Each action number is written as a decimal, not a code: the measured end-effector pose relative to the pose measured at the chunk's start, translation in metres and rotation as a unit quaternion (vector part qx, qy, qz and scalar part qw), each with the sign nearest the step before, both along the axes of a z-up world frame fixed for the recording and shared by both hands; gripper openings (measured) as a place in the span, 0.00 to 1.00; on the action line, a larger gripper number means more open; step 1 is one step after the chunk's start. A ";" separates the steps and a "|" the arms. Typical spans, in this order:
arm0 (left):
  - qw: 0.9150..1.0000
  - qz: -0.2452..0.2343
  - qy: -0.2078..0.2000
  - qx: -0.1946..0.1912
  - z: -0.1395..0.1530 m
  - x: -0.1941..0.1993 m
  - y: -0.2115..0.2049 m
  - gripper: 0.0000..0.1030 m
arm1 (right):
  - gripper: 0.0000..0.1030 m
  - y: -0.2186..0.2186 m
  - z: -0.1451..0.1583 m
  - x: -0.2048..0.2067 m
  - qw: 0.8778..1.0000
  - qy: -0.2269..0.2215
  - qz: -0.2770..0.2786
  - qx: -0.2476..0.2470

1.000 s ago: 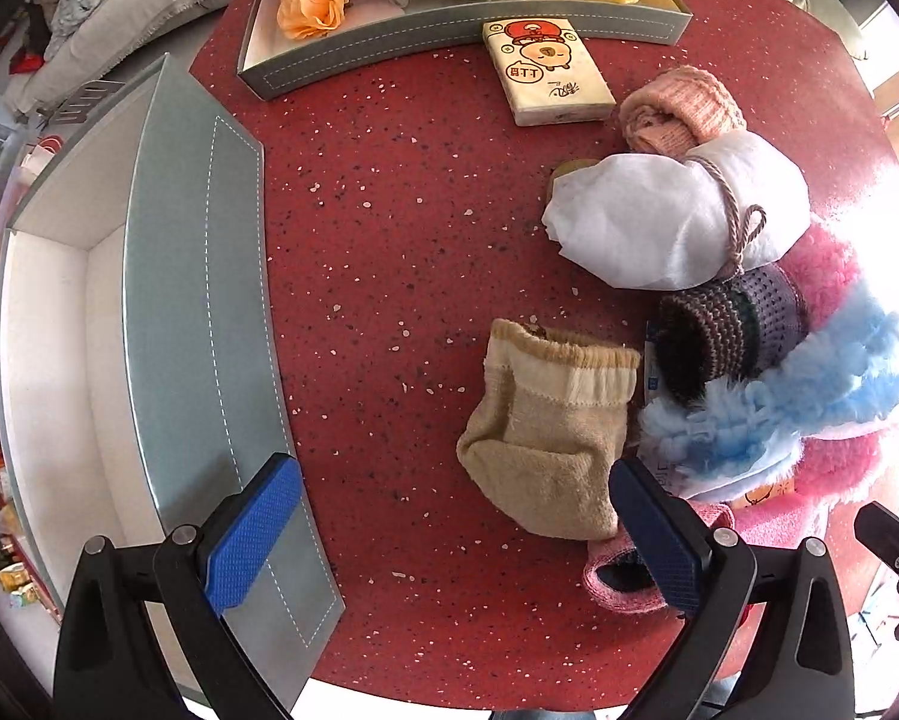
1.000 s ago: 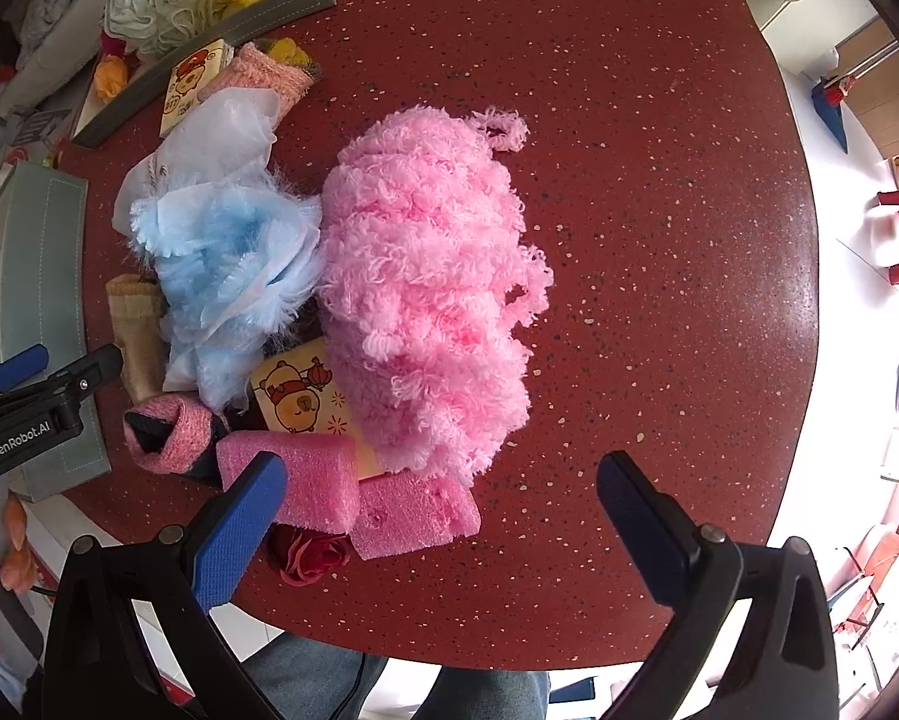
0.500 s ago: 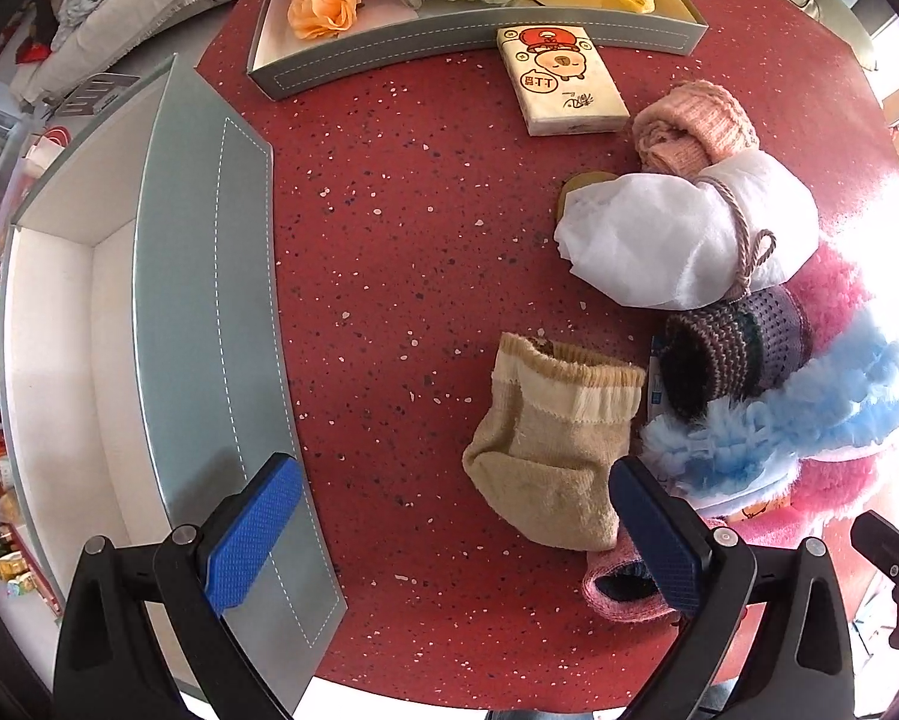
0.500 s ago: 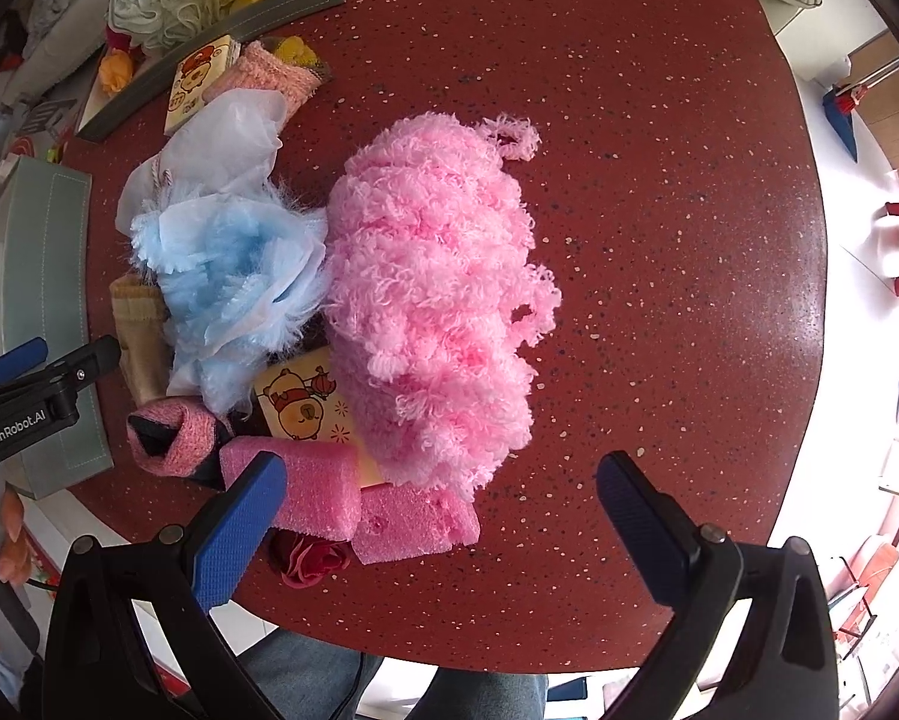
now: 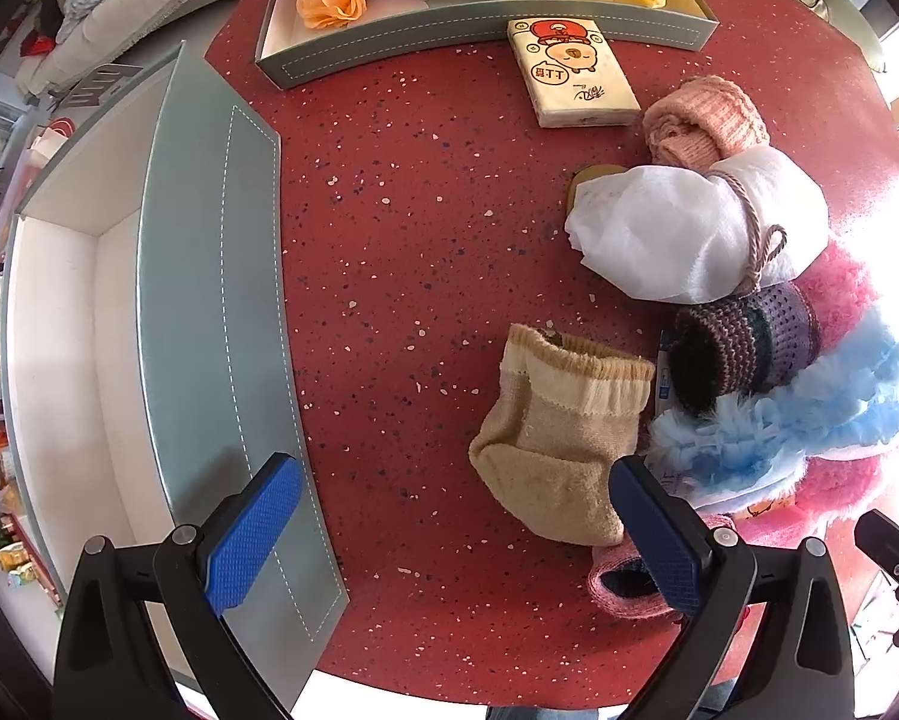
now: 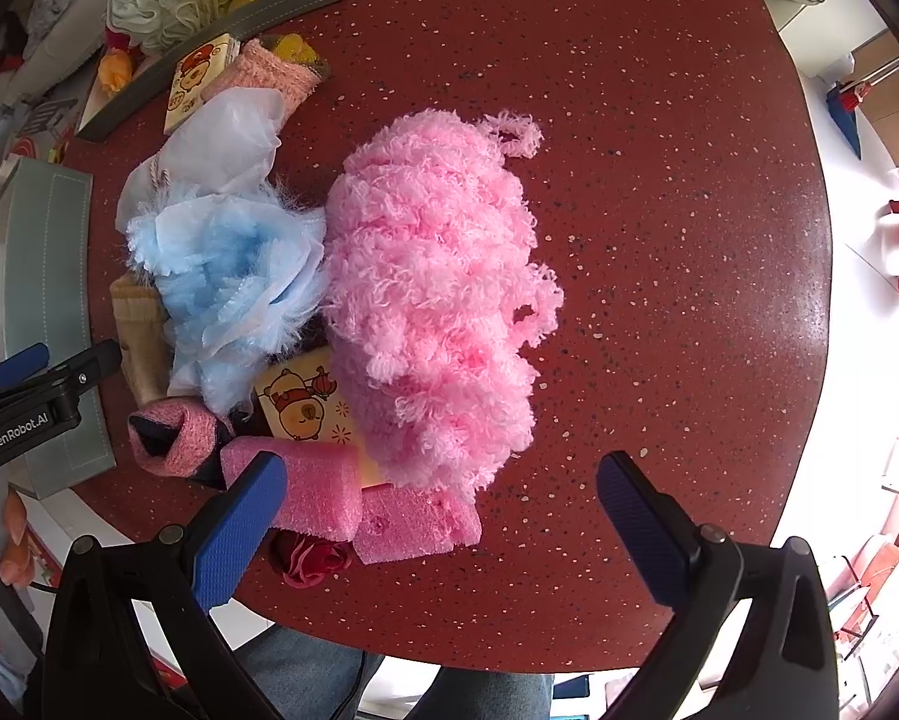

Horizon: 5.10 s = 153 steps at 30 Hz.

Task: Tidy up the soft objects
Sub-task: 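Move both grippers toward the pile of soft items, then grasp the beige knit sock with the left gripper while the right grasps the pink yarn ball, then carry the beige sock and pink yarn ball with both grippers over the white box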

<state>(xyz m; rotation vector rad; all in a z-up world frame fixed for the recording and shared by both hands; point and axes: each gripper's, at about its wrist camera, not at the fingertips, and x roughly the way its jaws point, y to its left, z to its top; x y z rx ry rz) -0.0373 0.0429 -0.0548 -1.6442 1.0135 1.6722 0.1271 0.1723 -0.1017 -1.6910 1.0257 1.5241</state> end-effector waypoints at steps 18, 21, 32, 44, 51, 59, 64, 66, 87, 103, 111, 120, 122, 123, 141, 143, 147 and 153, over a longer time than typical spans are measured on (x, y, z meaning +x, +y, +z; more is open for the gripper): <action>0.999 0.001 0.030 0.028 -0.005 -0.016 0.018 1.00 | 1.00 0.015 -0.013 -0.019 1.000 0.003 0.013 -0.006; 0.999 0.007 0.027 0.027 -0.014 -0.016 0.024 1.00 | 1.00 0.025 -0.023 -0.019 1.000 -0.008 0.012 -0.002; 0.999 -0.003 0.022 0.029 -0.045 -0.019 0.052 1.00 | 1.00 0.065 -0.038 -0.013 1.000 -0.019 -0.009 0.015; 0.998 -0.024 -0.002 0.051 -0.073 -0.016 0.077 1.00 | 1.00 0.070 -0.045 -0.019 0.999 -0.031 0.013 0.017; 0.998 -0.005 -0.031 0.062 -0.085 -0.015 0.069 1.00 | 1.00 0.066 -0.037 -0.017 0.998 -0.052 0.032 0.025; 0.998 -0.010 -0.029 0.047 -0.083 -0.019 0.076 1.00 | 0.87 0.065 -0.038 -0.048 0.998 -0.045 0.025 0.041; 0.997 -0.023 -0.047 0.059 -0.077 -0.009 0.078 0.69 | 0.49 0.058 -0.011 -0.041 0.997 -0.041 0.033 0.048; 0.996 -0.032 -0.054 0.069 -0.072 -0.008 0.079 0.33 | 0.48 0.058 -0.001 -0.032 0.998 -0.036 0.020 0.043; 0.978 -0.108 -0.055 0.169 0.011 0.018 0.029 0.22 | 0.48 -0.013 0.113 0.082 0.992 0.088 -0.066 0.056; 0.964 -0.127 -0.026 0.234 0.071 0.080 -0.064 0.22 | 0.49 -0.089 0.139 0.073 0.989 0.102 0.037 0.102; 0.964 -0.125 -0.017 0.234 0.086 0.109 -0.121 0.22 | 0.49 -0.145 0.132 0.127 0.991 0.098 -0.007 0.095; 0.965 -0.087 -0.003 0.248 0.110 0.079 -0.162 0.22 | 0.49 -0.176 0.141 0.104 0.988 0.108 0.024 0.105; 0.963 -0.090 0.003 0.255 0.113 0.068 -0.162 0.22 | 0.49 -0.176 0.145 0.088 0.987 0.113 0.025 0.114; 0.962 -0.090 0.006 0.258 0.115 0.060 -0.162 0.22 | 0.49 -0.174 0.146 0.079 0.986 0.117 0.026 0.116; 0.960 -0.025 0.032 0.276 0.108 -0.124 -0.166 0.22 | 0.49 -0.152 0.143 -0.127 0.980 0.138 0.064 0.129; 0.962 -0.016 0.025 0.272 0.101 -0.132 -0.165 0.22 | 0.49 -0.150 0.143 -0.139 0.980 0.140 0.065 0.126; 0.964 0.005 0.013 0.267 0.087 -0.144 -0.160 0.22 | 0.49 -0.150 0.139 -0.160 0.981 0.133 0.083 0.117; 0.968 0.026 0.007 0.251 0.070 -0.159 -0.147 0.22 | 0.49 -0.148 0.135 -0.199 0.980 0.127 0.115 0.105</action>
